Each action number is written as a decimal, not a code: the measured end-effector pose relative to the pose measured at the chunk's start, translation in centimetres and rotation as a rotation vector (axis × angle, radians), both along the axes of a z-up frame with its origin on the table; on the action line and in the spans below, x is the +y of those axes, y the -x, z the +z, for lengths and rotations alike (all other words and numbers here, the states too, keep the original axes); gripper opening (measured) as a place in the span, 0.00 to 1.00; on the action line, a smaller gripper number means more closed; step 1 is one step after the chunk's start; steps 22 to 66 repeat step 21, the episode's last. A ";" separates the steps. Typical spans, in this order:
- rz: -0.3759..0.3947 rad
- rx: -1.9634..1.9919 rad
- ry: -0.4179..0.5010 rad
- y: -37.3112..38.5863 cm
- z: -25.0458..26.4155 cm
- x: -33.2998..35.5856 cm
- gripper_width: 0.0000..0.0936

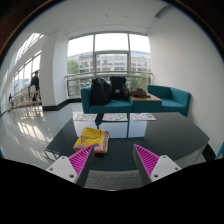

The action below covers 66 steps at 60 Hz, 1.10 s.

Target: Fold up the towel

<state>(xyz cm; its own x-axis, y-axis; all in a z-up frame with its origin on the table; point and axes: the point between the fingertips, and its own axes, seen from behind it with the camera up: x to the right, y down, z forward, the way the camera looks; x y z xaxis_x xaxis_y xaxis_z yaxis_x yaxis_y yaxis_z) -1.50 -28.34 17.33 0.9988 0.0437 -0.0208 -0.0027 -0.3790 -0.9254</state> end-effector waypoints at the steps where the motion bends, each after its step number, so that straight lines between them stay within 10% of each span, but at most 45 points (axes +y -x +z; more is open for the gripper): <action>1: 0.002 0.000 -0.005 0.1 0.3 -0.2 0.83; 66: 0.022 0.004 -0.043 1.3 2.0 -1.4 0.84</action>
